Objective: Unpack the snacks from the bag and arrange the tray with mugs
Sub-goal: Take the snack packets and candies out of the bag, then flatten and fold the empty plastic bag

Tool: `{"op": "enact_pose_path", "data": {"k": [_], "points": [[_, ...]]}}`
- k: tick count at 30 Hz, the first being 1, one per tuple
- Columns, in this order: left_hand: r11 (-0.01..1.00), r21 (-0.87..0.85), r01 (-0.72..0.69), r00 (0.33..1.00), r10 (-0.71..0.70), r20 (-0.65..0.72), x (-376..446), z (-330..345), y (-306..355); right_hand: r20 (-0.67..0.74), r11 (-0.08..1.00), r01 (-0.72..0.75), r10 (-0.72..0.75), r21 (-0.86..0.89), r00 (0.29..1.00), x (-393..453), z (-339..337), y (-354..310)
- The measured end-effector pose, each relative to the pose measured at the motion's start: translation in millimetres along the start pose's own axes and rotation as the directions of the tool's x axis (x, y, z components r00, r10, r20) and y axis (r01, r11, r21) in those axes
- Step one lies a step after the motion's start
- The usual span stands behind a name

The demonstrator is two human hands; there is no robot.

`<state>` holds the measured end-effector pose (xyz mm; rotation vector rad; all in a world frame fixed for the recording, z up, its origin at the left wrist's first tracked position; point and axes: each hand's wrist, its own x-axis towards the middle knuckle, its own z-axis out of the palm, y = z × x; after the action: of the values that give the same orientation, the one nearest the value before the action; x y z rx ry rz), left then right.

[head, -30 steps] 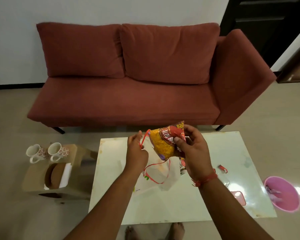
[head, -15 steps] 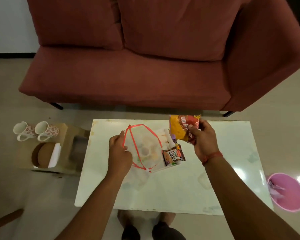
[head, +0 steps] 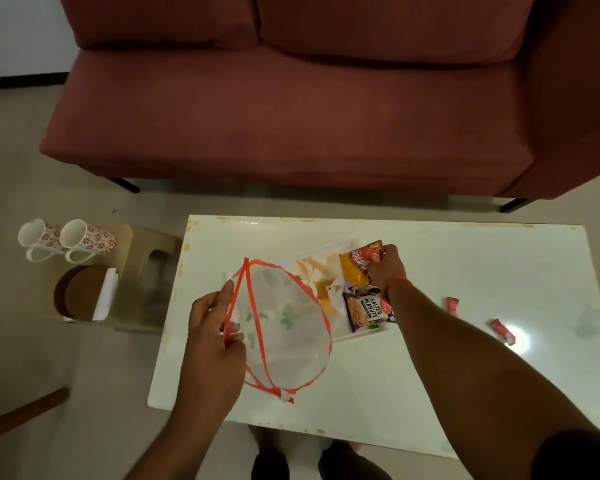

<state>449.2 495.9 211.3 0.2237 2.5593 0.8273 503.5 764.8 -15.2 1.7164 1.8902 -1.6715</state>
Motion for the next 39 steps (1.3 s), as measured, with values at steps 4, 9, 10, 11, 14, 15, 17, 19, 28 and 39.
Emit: {"op": "enact_pose_path", "data": {"k": [4,9,10,11,14,15,17,19,28,39], "points": [[1.000,0.005,0.010,1.000,-0.010,0.013,-1,5,-7,0.007,0.999,0.028,-0.028,-0.044,1.000,20,12,6],[1.000,0.002,-0.004,1.000,0.004,0.029,0,8,-9,-0.079,0.984,0.086,-0.099,-0.156,0.992,29,13,11],[1.000,-0.003,-0.010,0.999,0.010,0.034,0,8,-10,-0.082,0.973,0.101,-0.120,-0.210,0.989,29,11,12],[1.000,-0.007,-0.015,0.999,0.015,0.042,0,8,-11,-0.070,0.956,0.108,-0.132,-0.274,0.989,28,9,13],[0.998,-0.035,-0.043,0.997,0.046,0.066,0,6,-12,-0.049,0.894,0.135,-0.172,-0.427,0.984,16,-3,14],[0.997,-0.050,-0.055,0.995,0.059,0.075,0,4,-10,-0.071,0.888,0.161,-0.211,-0.430,0.975,7,-8,11],[0.993,-0.091,-0.081,0.990,0.090,0.105,-3,-3,-6,-0.079,0.905,0.273,-0.314,-0.325,0.946,-19,-15,2],[0.987,-0.117,-0.111,0.980,0.128,0.151,-5,-14,0,0.055,0.863,0.449,-0.449,-0.233,0.892,-57,-22,-12],[0.936,-0.309,-0.171,0.842,0.302,0.447,-4,-121,58,0.572,0.768,0.640,-0.515,-0.022,0.639,-250,-61,-118],[0.247,-0.907,0.342,0.801,0.429,0.418,34,-246,66,-0.040,0.630,0.549,-0.637,0.550,0.770,-384,-39,-205]]}}
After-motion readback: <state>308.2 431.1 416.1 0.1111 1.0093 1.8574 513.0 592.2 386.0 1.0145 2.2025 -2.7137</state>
